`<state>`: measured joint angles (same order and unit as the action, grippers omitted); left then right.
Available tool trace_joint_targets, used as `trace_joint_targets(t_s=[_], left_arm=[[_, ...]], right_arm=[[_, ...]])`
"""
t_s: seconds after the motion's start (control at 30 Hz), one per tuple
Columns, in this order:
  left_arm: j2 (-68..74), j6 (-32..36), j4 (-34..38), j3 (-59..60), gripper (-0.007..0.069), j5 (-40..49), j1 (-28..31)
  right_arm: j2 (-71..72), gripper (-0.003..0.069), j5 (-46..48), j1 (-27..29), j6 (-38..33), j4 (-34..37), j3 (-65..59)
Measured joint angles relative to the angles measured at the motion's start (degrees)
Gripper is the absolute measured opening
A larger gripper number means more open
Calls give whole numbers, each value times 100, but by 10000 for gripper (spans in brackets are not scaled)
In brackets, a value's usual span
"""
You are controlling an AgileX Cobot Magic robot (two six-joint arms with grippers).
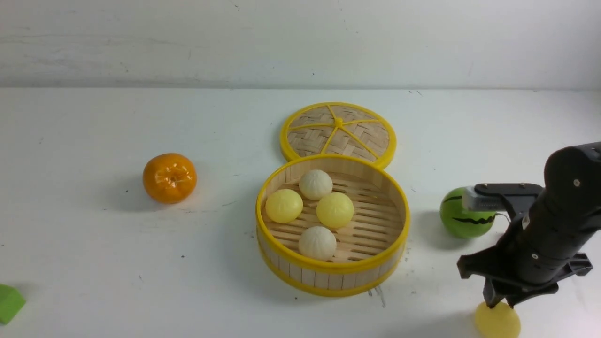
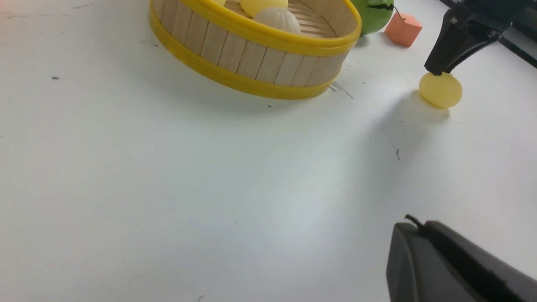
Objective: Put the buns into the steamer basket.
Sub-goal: Use the right arm to grab a steamed stuffed bun
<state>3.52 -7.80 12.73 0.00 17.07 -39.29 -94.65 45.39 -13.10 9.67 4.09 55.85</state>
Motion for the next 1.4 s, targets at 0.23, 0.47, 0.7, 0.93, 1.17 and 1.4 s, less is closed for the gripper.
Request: trace_joint_targets(t_s=[0.23,0.47,0.7,0.93,1.17,1.4], left_arm=[[0,0,0,0,-2,0,0],[0,0,0,0,-2,7,0],[0,0,0,0,-1,13,0],[0,0,0,0,5,18,0],[0,0,0,0,11,18,0],[0,0,0,0,15,18,0]], right_arm=[[688,239,367,0,10,6,81],[661,239,651,0,17,53,68],[339,239,639,0,17,155,18],[47,239,529,0,-138,354,18],[13,239,447,0,-195,437,18],[-107,230,447,0,-195,437,18]])
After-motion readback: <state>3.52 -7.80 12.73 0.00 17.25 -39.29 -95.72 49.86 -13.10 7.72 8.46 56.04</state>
